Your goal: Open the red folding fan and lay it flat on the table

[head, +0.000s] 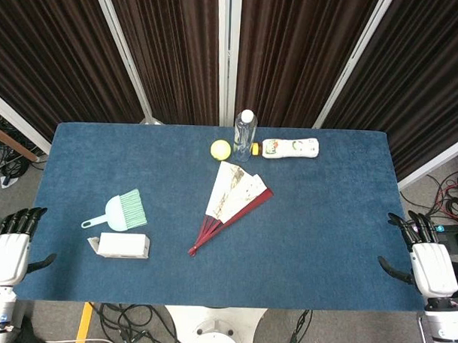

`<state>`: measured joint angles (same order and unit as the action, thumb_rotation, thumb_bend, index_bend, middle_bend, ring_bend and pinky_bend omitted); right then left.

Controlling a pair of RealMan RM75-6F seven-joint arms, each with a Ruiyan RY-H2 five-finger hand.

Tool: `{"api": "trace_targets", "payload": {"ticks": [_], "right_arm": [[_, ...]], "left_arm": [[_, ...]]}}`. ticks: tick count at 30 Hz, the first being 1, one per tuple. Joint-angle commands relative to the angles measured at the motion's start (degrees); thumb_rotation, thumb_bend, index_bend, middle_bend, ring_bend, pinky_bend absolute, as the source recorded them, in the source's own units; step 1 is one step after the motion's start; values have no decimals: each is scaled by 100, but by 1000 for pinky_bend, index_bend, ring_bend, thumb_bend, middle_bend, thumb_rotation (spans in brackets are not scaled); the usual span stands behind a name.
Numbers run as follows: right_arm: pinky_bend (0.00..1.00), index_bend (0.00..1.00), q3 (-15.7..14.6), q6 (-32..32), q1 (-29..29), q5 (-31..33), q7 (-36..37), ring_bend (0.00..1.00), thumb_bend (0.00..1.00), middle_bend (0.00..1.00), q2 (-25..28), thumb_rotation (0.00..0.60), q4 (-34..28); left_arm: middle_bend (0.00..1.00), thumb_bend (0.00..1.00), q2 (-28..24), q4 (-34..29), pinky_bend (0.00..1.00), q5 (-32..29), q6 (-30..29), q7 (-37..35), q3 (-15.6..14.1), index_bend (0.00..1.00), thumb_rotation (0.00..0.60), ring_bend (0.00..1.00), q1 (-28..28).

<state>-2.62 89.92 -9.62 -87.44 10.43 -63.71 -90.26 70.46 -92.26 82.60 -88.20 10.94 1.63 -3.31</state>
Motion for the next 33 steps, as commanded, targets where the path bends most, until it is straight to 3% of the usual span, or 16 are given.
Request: {"api": "trace_targets", "payload": {"ticks": [1,8,15,22,33], "right_arm": [[18,134,25,-31,18,-37,-23,36,137,253,-8,600,-20],[17,140,92,-213,-71,-273,-142,37,138,264,22,600,-104],[17,262,473,-1177,-930,-533,-585,69,132,351,-390,600,7],[17,369,1065,-2712,-2129,36,-1091,77,4,379,-1758,600,748],[17,422,1427,-3220,-3259,233,-1492,79,21,393,-4245,600,3146]], "left_arm": [[141,93,10,13,158,-18,28,11,9,136,600,114,4],[141,93,24,2,158,-20,25,-12,43,136,600,114,19],[141,93,17,20,158,43,-9,-78,94,136,600,114,7],[141,93,0,31,158,143,-1,-110,111,136,600,114,-29],[141,93,7,127,158,102,69,-279,166,136,600,114,-60]]}}
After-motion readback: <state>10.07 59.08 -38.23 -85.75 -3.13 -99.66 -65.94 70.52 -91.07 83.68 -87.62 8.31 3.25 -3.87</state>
